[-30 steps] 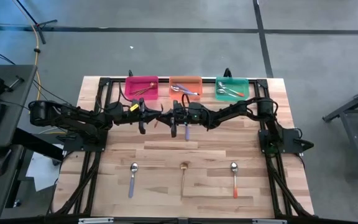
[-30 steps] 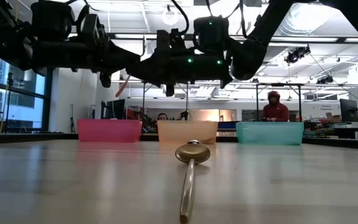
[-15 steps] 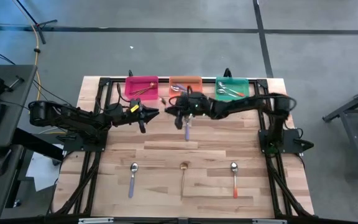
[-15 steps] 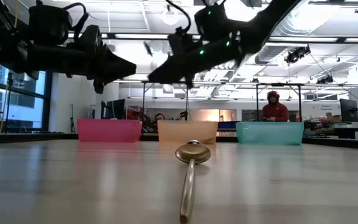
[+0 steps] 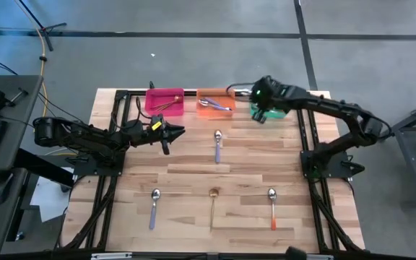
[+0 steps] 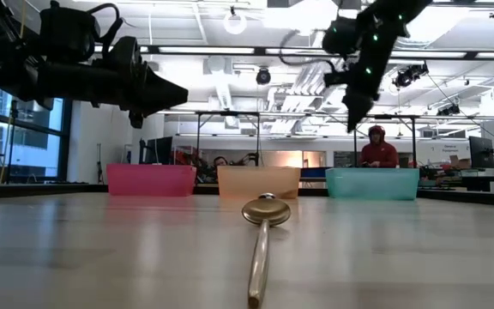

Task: Sort silverware by color (type)
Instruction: Put the top orange spoon into the green bin, then put the top light violet spoon into the orange bin

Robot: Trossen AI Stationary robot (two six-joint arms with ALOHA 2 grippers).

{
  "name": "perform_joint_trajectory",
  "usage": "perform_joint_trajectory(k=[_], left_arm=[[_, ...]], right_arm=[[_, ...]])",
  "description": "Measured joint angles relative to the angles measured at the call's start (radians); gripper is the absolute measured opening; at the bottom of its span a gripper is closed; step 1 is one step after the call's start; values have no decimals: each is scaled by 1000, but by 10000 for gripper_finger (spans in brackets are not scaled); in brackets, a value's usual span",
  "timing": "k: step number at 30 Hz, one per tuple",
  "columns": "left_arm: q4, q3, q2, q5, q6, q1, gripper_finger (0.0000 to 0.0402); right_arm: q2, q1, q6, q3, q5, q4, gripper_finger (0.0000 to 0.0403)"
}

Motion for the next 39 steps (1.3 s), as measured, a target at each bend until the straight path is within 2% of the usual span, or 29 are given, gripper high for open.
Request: perform_joint_trajectory(k=[6,13,28,34,39], left_arm=[[0,0,0,-3,0,6,72],[-1,0,0,-3,15,6,72],[-1,0,0,-5,26,6,72],[-1,0,0,-3,26,6,72],[-1,0,0,-3,36,6,72]], right_arm=[[20,-192,-226,-62,-39,92,0],[119,-291,-326,-137,-53,142,0],[291,-340,-370,-137,-49,204,6],[272,-336,-321,-132,0,206,51],[194,-319,-257,-130,63,207,97]])
